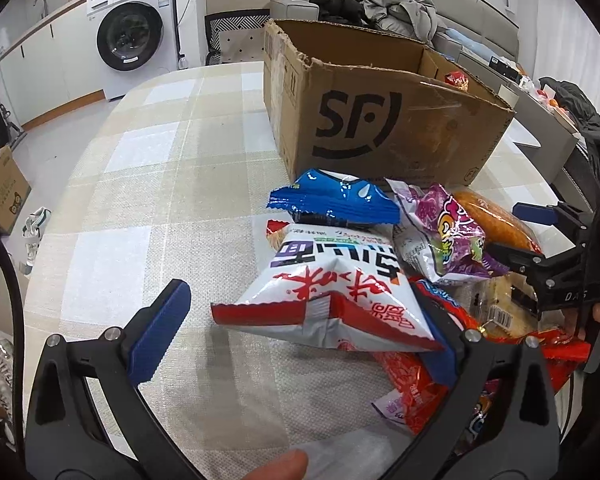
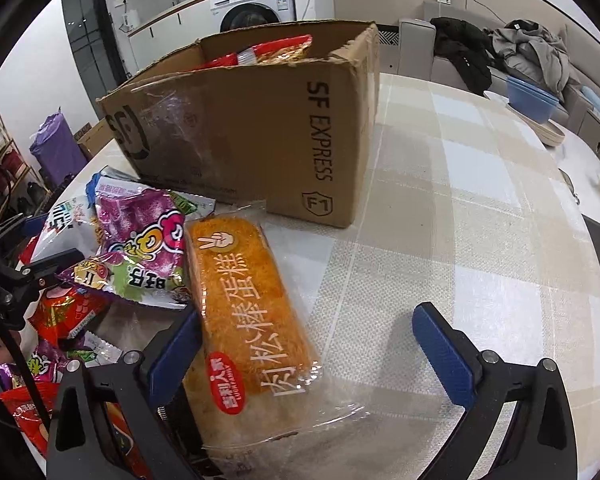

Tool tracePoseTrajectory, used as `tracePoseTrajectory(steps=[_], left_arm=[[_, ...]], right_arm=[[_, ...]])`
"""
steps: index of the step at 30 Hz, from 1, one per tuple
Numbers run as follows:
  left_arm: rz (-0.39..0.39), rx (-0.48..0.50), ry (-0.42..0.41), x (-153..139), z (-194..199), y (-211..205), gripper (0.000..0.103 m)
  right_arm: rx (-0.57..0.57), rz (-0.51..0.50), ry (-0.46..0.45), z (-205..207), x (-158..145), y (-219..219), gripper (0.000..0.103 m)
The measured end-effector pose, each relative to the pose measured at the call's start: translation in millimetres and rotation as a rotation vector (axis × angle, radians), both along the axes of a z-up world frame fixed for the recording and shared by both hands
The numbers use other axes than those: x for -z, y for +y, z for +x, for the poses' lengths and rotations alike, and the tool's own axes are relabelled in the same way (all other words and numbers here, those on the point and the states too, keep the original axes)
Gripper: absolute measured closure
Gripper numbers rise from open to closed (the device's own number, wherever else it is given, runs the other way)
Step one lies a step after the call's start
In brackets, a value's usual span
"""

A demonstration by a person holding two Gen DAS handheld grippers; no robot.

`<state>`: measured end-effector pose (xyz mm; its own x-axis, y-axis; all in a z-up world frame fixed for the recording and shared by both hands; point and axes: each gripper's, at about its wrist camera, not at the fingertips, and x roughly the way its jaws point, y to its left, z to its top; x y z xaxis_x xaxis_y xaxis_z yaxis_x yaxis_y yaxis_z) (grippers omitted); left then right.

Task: Organize snacks
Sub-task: 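Grasp the orange cake pack with the right gripper while the left gripper grasps the white chip bag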

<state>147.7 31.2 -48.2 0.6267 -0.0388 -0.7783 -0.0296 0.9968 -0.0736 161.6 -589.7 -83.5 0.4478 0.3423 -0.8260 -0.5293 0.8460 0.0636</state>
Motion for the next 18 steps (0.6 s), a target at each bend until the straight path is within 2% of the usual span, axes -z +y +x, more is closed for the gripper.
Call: tracePoseTrajectory(steps=[11,16,18], left_arm=[[-0.02,-0.005,0.002,8,1,10,0.001],[-0.025,-0.006,0.003,11,3,12,0.001],[-0.029,-0.005,0.003,11,3,12,0.001]], right_arm=[[0.006,-0.014,-0.005,7,3,-6,0.001],[-0.058,0.006,0.0,-3,3,1,0.001],[-0.086,0.004,-0.005,-7,2,6,0.006]])
